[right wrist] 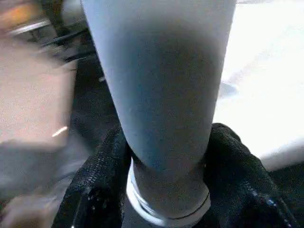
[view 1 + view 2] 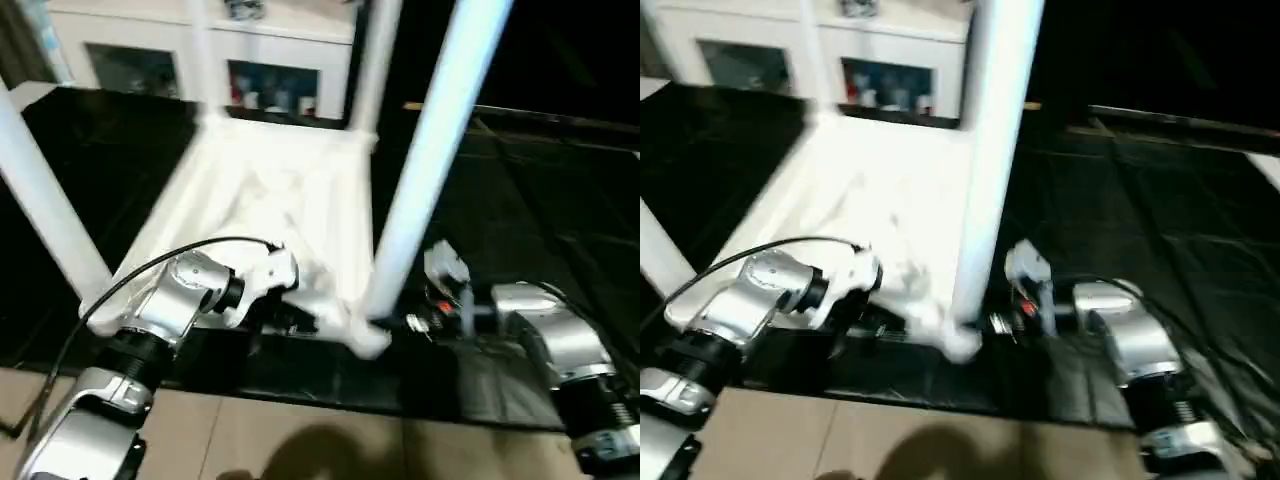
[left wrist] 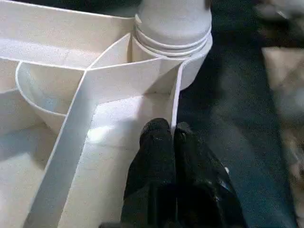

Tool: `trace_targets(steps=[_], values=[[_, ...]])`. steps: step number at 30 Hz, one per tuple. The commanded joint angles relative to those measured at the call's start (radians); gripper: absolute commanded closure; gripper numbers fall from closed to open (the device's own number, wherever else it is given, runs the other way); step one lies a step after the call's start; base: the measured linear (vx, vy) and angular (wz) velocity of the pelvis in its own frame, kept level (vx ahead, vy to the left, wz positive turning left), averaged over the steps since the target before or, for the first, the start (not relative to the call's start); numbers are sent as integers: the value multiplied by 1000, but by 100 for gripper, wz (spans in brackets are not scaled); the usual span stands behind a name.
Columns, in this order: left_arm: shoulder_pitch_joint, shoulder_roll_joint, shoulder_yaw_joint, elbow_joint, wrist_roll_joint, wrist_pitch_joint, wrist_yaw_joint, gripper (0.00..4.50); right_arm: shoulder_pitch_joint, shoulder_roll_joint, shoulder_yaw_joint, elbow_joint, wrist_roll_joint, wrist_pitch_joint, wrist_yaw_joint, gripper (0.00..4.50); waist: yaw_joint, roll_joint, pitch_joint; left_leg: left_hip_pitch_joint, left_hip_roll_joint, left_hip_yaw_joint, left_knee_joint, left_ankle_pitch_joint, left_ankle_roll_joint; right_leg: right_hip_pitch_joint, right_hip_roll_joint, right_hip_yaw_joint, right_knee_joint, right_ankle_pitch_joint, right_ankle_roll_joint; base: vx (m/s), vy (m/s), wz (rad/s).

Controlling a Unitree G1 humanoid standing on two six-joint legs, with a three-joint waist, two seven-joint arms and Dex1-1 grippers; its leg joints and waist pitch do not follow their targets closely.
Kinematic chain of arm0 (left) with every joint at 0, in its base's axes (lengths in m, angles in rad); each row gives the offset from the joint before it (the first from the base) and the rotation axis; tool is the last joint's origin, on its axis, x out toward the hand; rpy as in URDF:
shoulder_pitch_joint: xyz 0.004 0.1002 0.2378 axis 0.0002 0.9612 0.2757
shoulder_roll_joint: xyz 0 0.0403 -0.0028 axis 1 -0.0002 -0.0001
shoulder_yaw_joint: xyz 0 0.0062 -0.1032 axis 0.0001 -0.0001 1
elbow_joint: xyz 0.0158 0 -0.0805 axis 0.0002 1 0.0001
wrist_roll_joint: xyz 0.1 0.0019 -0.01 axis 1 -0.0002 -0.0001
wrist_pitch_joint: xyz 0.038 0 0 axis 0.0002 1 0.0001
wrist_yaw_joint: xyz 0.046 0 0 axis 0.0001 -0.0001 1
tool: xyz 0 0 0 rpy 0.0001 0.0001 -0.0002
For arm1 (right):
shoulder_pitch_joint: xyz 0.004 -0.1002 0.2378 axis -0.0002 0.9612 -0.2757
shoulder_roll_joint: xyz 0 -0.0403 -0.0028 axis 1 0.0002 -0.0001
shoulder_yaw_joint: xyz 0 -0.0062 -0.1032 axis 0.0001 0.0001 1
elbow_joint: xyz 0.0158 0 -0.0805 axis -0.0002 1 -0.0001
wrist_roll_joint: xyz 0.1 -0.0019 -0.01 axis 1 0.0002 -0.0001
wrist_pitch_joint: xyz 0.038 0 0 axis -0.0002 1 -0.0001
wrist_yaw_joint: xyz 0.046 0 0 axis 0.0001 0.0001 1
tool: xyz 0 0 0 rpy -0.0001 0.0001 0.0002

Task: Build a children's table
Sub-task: Rotate leg to tighten

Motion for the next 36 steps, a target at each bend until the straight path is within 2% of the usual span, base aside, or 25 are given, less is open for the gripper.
trace_targets(steps=[1, 3, 4, 5, 6, 7, 8, 9, 12, 14, 15, 16, 17, 19, 21, 24, 26, 27, 28, 31, 34, 36], values=[[-17, -102, -23, -17, -31, 45, 70, 450, -11, 84, 40, -6, -5, 43, -117, 255, -9, -1, -46, 9, 42, -23, -80, -262, -30, 36, -95, 48, -101, -341, -160, 0, 0, 0], [-47, -156, -1, 7, -26, 81, 169, 450, -39, 162, 18, 31, -33, 60, -267, 257, -27, 0, -46, 5, 41, -25, -82, -268, -35, 36, -93, 49, -103, -355, -146, 0, 0, 0], [-54, -168, 6, 13, -26, 90, 192, 450, -46, 180, 12, 39, -40, 64, -303, 257, -32, 1, -46, 7, 37, -28, -82, -284, -35, 34, -94, 47, -110, -390, -136, 0, 0, 0], [-71, -196, 23, 26, -27, 115, 250, 450, -64, 223, -5, 63, -52, 73, -393, 258, -35, -1, -46, 7, 35, -26, -80, -281, -36, 33, -93, 49, -112, -397, -130, 0, 0, 0], [-73, -199, 25, 27, -27, 117, 256, 450, -66, 227, -6, 66, -53, 73, -402, 258, -35, 0, -49, 10, 36, -26, -78, -272, -36, 32, -95, 50, -110, -388, -133, 0, 0, 0], [-88, -223, 43, 39, -23, 138, 313, 450, -83, 261, -17, 89, -66, 71, -474, 258, -41, -1, -51, 11, 34, -23, -76, -250, -27, 30, -90, 53, -109, -333, -144, 0, 0, 0], [-94, -232, 50, 44, -22, 143, 334, 450, -90, 273, -20, 97, -70, 69, -498, 259, -43, 0, -51, 12, 34, -22, -76, -245, -25, 29, -89, 53, -107, -316, -152, 0, 0, 0], [-113, -271, 77, 54, -12, 166, 422, 450, -112, 325, -29, 122, -97, 59, -590, 259, -44, 0, -54, 9, 33, -20, -73, -221, -19, 33, -87, 53, -103, -274, -162, 0, 0, 0], [-121, -297, 90, 57, -7, 177, 477, 450, -129, 352, -20, 140, -131, 50, -654, 259, -45, 0, -56, 8, 31, -16, -70, -177, -3, 34, -82, 54, -98, -185, -178, 0, 0, 0], [-121, -302, 90, 56, -4, 173, 488, 450, -133, 363, -22, 144, -132, 39, -656, 259, -42, 3, -61, 7, 31, -16, -68, -135, 13, 40, -80, 54, -87, -86, -197, 0, 0, 0], [-121, -304, 89, 55, -3, 172, 490, 450, -133, 367, -24, 145, -129, 37, -653, 203, -41, 3, -62, 5, 31, -15, -67, -111, 28, 43, -79, 54, -83, -26, -205, 0, 0, 0], [-117, -303, 85, 50, -3, 171, 480, 450, -132, 373, -28, 143, -125, 31, -650, 189, -41, 2, -62, 4, 30, -15, -67, -102, 36, 45, -79, 53, -82, -5, -210, 0, 0, 0], [-112, -299, 84, 46, -4, 170, 472, 450, -129, 376, -30, 135, -118, 28, -643, 189, -40, 10, -62, 6, 31, -15, -67, -99, 45, 44, -80, 53, -81, 12, -217, 0, 0, 0], [-105, -290, 82, 41, -5, 166, 457, 450, -123, 376, -34, 123, -110, 25, -635, 168, -42, 7, -57, 7, 31, -14, -69, -134, 44, 44, -81, 52, -88, -35, -221, 0, 0, 0], [-100, -280, 84, 40, -7, 162, 448, 450, -117, 369, -38, 114, -105, 23, -628, 145, -42, 10, -55, 10, 33, -14, -71, -156, 35, 42, -82, 53, -93, -85, -213, 0, 0, 0], [-95, -261, 86, 35, -12, 142, 421, 450, -110, 349, -49, 106, -101, 13, -615, 125, -42, 10, -56, 9, 35, -15, -73, -163, 28, 42, -83, 54, -94, -101, -206, 0, 0, 0], [-84, -231, 83, 30, -17, 101, 371, 450, -103, 312, -59, 100, -98, 2, -583, 102, -44, 9, -58, 7, 33, -15, -71, -155, 34, 45, -81, 55, -92, -71, -208, 0, 0, 0], [-72, -194, 71, 22, -20, 68, 313, 450, -99, 265, -68, 91, -87, -3, -529, 98, -42, 10, -59, 6, 34, -15, -70, -141, 42, 47, -83, 55, -89, -42, -211, 0, 0, 0], [-72, -194, 71, 22, -20, 68, 313, 450, -99, 265, -68, 91, -87, -3, -529, 83, -43, 10, -59, 6, 34, -15, -70, -135, 46, 47, -82, 55, -88, -30, -214, 0, 0, 0], [-56, -151, 53, 2, -28, 42, 225, 450, -89, 196, -65, 66, -63, 4, -415, 57, -38, 11, -61, 8, 38, -13, -67, -103, 72, 46, -83, 54, -78, 45, -245, 0, 0, 0], [-48, -132, 43, -10, -34, 36, 181, 450, -84, 164, -63, 55, -52, 5, -361, 39, -34, 12, -62, 10, 39, -11, -65, -99, 79, 44, -82, 53, -76, 60, -252, 0, 0, 0], [-33, -97, 23, -25, -39, 16, 101, 450, -81, 106, -59, 38, -30, 5, -259, 12, -29, 11, -60, 9, 40, -12, -67, -108, 76, 45, -83, 52, -78, 36, -252, 0, 0, 0]])
